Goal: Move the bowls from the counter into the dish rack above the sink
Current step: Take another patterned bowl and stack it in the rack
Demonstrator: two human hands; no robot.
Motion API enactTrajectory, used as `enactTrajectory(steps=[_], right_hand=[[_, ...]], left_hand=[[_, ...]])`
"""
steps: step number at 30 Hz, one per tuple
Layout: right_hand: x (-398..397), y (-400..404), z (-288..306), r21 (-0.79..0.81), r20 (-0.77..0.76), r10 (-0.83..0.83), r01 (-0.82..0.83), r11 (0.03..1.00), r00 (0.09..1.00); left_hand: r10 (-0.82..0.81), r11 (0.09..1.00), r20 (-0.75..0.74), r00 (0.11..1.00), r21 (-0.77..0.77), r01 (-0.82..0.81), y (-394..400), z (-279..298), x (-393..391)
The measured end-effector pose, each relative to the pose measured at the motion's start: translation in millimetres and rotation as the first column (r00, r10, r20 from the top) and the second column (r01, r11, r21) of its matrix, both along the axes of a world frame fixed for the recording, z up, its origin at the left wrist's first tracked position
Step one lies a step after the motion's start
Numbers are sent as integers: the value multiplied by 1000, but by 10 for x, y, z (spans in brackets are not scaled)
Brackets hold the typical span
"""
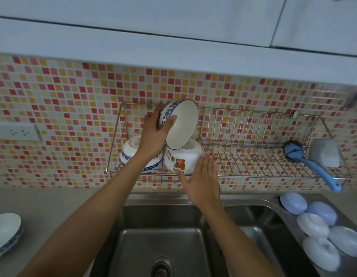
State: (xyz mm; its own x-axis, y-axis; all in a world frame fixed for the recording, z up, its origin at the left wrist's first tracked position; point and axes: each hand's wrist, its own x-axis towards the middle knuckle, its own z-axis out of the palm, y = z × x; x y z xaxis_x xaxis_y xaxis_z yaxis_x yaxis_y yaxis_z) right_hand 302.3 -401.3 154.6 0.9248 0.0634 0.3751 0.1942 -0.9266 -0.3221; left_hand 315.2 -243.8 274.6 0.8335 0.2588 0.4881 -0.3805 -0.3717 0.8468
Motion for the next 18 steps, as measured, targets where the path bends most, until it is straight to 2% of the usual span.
enactTrajectory(steps=[3,5,8,11,13,18], right_hand=[[-3,-4,-6,13,11,6,-6,1000,1000],[1,-4,-16,14,14,0,-1,1000,1000],[8,-4,-27,4,10,-4,4,1000,1000],[2,3,-20,7,-9,-4,4,1000,1000],[-13,4,-7,3,-9,-2,2,1000,1000],[-34,0,25,-8,-15,2,-2,1000,1000]], left_hand=[[1,979,138,990,201,-29,-106,-85,56],[-38,929,180,983,370,-31,-126,-163,120],[-48,793,184,982,604,-74,-151,-252,216],[-76,567,250,965,807,-164,-166,-371,282],[-108,475,225,968,867,-149,-149,-451,314],[-83,422,162,983,900,-113,-98,-560,350]])
